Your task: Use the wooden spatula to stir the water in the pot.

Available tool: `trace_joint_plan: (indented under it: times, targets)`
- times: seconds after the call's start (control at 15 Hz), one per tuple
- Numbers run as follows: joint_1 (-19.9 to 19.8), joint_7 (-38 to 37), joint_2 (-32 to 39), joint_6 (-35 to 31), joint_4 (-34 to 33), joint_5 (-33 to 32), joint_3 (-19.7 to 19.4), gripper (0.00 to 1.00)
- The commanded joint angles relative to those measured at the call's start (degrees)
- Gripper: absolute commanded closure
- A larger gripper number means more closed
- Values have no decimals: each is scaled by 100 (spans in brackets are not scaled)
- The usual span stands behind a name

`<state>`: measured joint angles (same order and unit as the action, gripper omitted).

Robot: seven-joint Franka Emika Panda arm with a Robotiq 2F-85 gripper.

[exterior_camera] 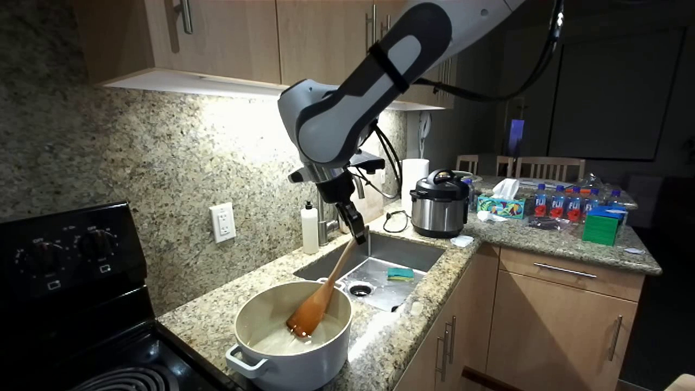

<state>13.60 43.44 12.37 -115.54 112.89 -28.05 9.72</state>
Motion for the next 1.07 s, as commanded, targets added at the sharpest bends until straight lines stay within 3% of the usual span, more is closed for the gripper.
trace_joint_plan:
  times: [0.0,0.33,0.67,1.0]
  targets:
    - [2,225,-342,434,292,-173,156,93]
    - [18,1047,94,516,-20,-143,352,93]
    - [26,1744,454,-204,-278,-142,463,93]
    - [85,1623,696,-435,-643,-93,408,93]
